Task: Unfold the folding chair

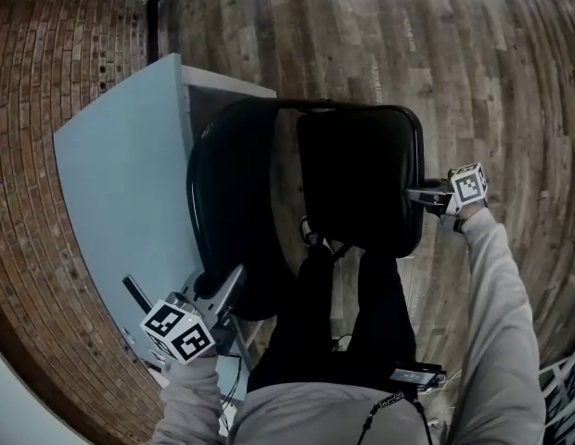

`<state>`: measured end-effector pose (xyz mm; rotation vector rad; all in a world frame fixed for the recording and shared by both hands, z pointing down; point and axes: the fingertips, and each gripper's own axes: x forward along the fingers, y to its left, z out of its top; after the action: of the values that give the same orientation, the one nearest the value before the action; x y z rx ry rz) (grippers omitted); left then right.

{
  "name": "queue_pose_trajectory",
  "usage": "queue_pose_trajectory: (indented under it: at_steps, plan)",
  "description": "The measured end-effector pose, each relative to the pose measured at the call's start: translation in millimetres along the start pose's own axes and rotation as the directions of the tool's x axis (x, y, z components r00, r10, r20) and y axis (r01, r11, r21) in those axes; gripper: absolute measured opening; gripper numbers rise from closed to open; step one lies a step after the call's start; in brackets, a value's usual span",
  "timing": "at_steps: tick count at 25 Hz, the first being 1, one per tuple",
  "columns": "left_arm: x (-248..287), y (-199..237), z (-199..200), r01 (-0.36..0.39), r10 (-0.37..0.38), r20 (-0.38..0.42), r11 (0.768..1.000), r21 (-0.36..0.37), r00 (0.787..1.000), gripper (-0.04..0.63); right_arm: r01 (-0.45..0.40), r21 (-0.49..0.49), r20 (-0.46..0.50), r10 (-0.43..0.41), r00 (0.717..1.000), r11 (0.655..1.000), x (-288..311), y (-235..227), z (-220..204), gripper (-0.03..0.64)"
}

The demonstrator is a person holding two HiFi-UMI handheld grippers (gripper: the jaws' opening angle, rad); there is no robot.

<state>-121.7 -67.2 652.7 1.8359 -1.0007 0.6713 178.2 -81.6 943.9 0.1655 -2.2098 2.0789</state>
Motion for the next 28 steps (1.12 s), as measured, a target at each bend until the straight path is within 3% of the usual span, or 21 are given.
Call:
queue_pose_trajectory:
  at_steps: [5, 11, 17, 21, 25, 28]
  plan:
    - [30, 9, -12, 0.082, -0.074, 0.048, 0.981, -0.177, 0.996, 0.097, -0.116, 0.018, 0.016, 0.116, 0.993, 0.993, -43, -48, 0, 0.153]
    - [61, 19, -29, 0.085, -0.083, 0.022, 0.977, -0.193, 0.996, 0.084, -0.223, 0.001, 0.023, 0.223, 0.974, 0.975, -75, -108, -6, 0.155]
    - [86, 40, -43, 0.111, -0.101, 0.051, 0.961, -0.251, 0.994, 0.083, -0.259, 0.009, 0.074, 0.258, 0.963, 0.966, -93, -162, -10, 0.172]
    - [98, 45, -49, 0.178, -0.158, 0.092, 0.942, -0.283, 0.983, 0.083, -0.291, 0.008, 0.058, 0.29, 0.955, 0.957, -102, -181, -10, 0.175]
    - [112, 24, -50, 0.265, -0.246, 0.102, 0.924, -0.277, 0.964, 0.119, -0.305, 0.011, 0.086, 0.303, 0.949, 0.952, -112, -197, -13, 0.175]
    - [118, 17, -50, 0.271, -0.254, 0.097, 0.925, -0.266, 0.962, 0.135, -0.287, 0.014, 0.137, 0.282, 0.95, 0.958, -116, -205, -10, 0.186]
